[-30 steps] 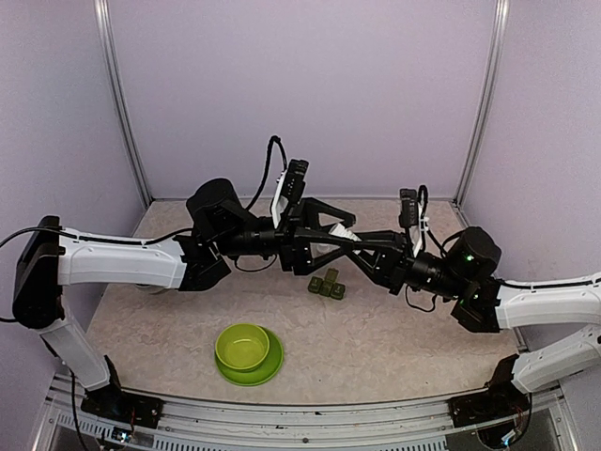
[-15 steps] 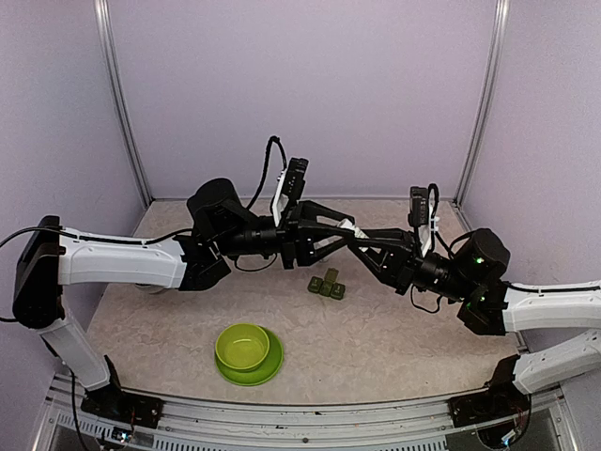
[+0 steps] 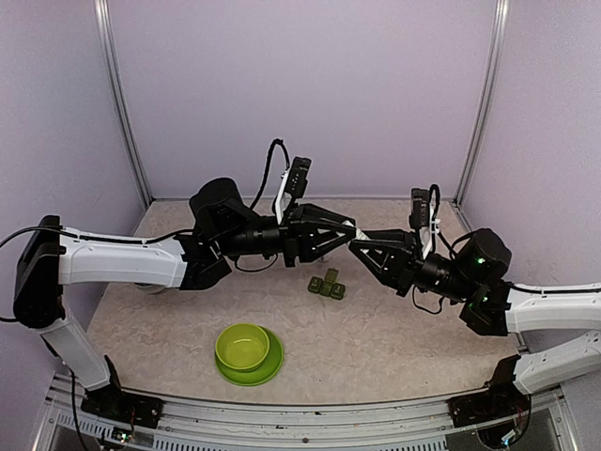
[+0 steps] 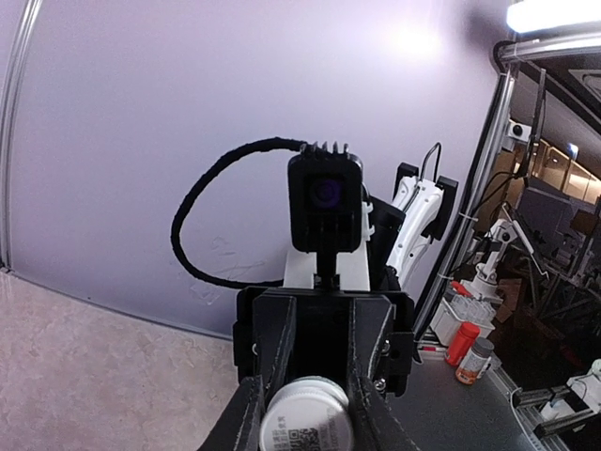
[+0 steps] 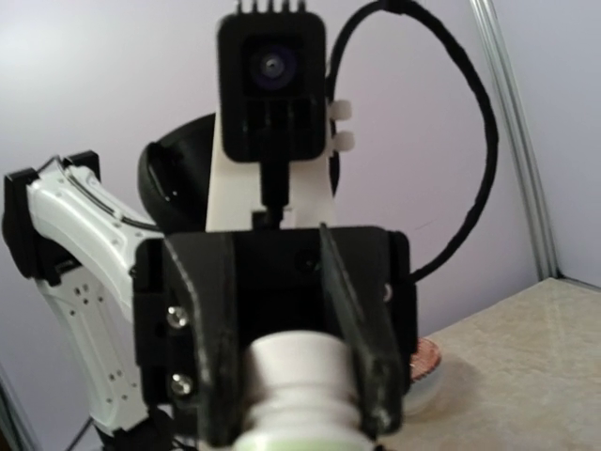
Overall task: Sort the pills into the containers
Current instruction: Unscrew the lid of the pill bottle from the pill bottle.
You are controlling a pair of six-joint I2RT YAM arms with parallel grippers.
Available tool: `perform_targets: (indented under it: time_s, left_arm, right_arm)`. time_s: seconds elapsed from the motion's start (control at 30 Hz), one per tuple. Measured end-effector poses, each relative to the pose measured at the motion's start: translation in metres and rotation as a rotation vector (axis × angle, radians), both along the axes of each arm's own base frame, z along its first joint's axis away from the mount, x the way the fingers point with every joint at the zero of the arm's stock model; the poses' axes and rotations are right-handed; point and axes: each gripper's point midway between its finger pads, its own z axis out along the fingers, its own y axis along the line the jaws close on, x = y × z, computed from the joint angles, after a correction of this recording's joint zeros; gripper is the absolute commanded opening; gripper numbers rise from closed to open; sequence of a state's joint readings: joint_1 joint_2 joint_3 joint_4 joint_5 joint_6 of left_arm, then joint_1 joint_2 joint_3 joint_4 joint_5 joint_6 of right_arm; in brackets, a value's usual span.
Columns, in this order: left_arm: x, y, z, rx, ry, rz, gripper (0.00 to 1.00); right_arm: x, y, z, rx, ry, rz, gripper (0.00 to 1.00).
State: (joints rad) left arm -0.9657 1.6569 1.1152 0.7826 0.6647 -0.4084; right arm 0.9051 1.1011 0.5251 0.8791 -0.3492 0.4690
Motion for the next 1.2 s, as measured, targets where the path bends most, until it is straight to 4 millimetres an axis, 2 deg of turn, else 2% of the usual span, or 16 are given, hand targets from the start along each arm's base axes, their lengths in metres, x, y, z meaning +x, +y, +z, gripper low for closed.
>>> perform_targets:
  time_s: [0.23, 0.67, 0.97, 1.03, 1.2]
  left_arm:
    - [0.006, -0.006, -0.003, 0.024, 0.133, 0.046, 0.23]
    - [0.03, -0.012, -0.01, 0.096, 0.481, 0.186, 0.22]
    - [0.036, -0.009, -0.019, 0.165, 0.635, 0.294, 0.22]
    - [0.039, -0.005, -0.017, 0.162, 0.656, 0.333, 0.22]
    - [0.078, 0.028, 0.01, 0.061, 0.674, 0.525, 0.22]
  right_arm:
    - [0.002, -0.007, -0.002, -0.05, -0.054, -0.058, 0.1]
    - [0.017, -0.011, -0.011, -0.129, -0.145, -0.173, 0.09]
    - [0.02, -0.01, -0.018, -0.189, -0.195, -0.199, 0.09]
    - [0.02, -0.01, -0.02, -0.205, -0.207, -0.202, 0.09]
    - [0.019, -0.009, -0.026, -0.241, -0.233, -0.194, 0.09]
